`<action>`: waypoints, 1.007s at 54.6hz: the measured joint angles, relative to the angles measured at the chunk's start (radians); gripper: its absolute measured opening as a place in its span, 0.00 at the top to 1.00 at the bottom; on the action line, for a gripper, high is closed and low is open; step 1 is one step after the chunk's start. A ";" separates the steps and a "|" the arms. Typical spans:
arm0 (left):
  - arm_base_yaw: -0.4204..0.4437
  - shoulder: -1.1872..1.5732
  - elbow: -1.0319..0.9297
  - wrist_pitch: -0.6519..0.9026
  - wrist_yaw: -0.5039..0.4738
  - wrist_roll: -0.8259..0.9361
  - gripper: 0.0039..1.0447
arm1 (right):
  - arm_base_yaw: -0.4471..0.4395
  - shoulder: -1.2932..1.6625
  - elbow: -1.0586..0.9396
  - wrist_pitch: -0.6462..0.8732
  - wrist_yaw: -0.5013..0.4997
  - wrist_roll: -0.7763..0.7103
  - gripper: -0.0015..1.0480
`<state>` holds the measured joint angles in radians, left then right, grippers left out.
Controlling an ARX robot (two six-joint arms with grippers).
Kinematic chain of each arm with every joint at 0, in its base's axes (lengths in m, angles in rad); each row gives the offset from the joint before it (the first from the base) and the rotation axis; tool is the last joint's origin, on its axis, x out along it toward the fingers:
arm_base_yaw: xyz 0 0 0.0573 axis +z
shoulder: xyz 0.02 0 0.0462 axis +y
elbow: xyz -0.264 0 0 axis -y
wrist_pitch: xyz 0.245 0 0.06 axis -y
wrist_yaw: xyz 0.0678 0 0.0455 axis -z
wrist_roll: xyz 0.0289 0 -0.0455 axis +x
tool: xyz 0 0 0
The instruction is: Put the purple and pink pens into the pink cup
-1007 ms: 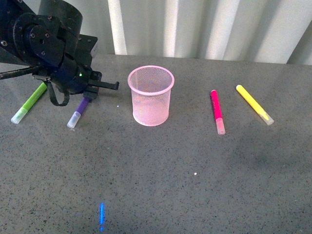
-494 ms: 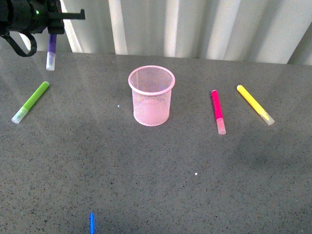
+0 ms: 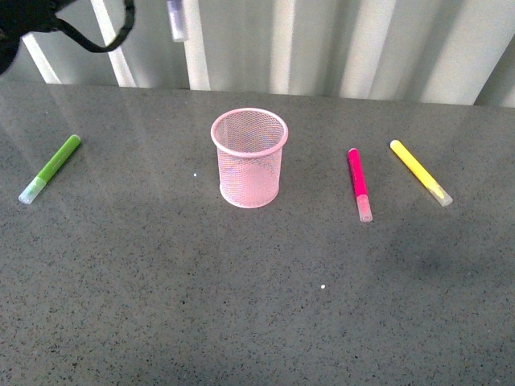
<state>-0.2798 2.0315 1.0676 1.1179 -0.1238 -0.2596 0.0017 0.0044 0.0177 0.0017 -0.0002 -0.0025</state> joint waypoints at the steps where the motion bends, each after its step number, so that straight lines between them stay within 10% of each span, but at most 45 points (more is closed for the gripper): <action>1: -0.009 0.003 -0.001 0.013 -0.004 -0.005 0.88 | 0.000 0.000 0.000 0.000 0.000 0.000 0.07; 55: -0.136 0.295 -0.006 0.245 -0.145 -0.188 0.88 | 0.000 0.000 0.000 0.000 0.000 0.000 0.07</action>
<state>-0.4156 2.3264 1.0618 1.3628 -0.2684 -0.4473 0.0017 0.0044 0.0177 0.0017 -0.0006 -0.0025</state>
